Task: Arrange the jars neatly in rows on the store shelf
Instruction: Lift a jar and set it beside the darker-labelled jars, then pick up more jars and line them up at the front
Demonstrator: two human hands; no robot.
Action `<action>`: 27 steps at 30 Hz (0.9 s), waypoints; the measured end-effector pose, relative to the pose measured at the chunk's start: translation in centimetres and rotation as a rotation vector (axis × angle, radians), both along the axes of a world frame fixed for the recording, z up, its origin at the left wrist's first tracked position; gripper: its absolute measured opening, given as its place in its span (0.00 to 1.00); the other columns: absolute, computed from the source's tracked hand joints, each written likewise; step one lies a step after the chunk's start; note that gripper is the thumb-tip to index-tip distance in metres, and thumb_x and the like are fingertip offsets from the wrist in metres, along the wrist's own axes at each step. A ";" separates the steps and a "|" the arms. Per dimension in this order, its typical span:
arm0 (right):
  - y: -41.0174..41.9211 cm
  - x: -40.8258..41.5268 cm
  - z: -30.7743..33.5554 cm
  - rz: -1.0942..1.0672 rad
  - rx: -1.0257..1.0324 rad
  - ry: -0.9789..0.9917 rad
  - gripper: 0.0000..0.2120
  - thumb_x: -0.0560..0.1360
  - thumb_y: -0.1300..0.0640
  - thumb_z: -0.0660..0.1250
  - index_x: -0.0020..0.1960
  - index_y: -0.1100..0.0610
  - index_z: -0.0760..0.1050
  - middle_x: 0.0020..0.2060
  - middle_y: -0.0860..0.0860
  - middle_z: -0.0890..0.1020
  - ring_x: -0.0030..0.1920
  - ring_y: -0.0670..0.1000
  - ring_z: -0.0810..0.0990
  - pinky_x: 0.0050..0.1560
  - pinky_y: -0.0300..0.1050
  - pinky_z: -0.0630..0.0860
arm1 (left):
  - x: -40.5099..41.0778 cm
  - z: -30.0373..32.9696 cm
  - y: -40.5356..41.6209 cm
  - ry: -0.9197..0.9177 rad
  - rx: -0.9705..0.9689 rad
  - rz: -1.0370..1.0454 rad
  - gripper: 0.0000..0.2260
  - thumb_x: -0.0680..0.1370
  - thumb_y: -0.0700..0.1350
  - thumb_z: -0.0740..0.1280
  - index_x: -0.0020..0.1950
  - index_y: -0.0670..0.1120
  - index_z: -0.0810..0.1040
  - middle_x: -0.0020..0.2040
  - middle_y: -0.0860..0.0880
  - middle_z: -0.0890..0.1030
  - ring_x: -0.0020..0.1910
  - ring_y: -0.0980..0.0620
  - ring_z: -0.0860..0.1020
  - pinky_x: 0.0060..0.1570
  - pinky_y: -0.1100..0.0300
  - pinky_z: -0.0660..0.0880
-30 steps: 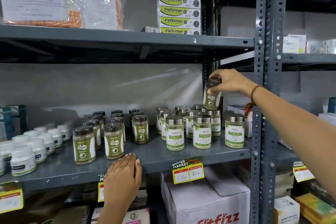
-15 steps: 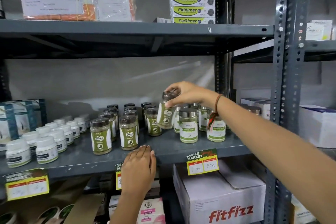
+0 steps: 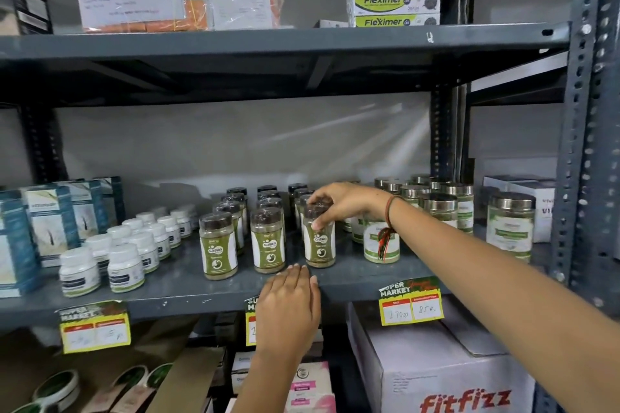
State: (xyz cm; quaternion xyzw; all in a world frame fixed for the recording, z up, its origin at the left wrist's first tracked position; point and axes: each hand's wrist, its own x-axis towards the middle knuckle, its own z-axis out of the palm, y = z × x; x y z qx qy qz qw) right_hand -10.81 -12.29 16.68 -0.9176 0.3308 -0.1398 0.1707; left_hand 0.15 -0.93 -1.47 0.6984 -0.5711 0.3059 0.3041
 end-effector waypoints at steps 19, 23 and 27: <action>2.9 -7.0 0.7 -0.090 -0.206 -0.314 0.28 0.72 0.45 0.73 0.68 0.52 0.73 0.64 0.49 0.78 0.56 0.47 0.78 0.59 0.44 0.74 | -0.2 1.0 0.5 -0.006 0.095 0.009 0.18 0.79 0.50 0.56 0.54 0.42 0.82 0.52 0.45 0.84 0.53 0.48 0.80 0.56 0.54 0.74; 1.8 -12.1 0.5 -0.261 -0.348 -0.266 0.23 0.72 0.44 0.71 0.64 0.52 0.77 0.59 0.50 0.81 0.58 0.50 0.79 0.59 0.48 0.76 | -0.2 1.0 0.5 0.018 0.106 0.000 0.19 0.79 0.50 0.55 0.56 0.42 0.81 0.54 0.45 0.83 0.55 0.48 0.79 0.58 0.54 0.72; -0.1 -17.3 0.4 -0.529 -0.478 -0.069 0.19 0.71 0.43 0.70 0.59 0.50 0.78 0.54 0.52 0.83 0.53 0.56 0.81 0.51 0.51 0.78 | 0.0 0.8 0.3 0.036 0.108 0.000 0.21 0.79 0.52 0.53 0.58 0.42 0.80 0.56 0.44 0.82 0.57 0.48 0.78 0.59 0.53 0.72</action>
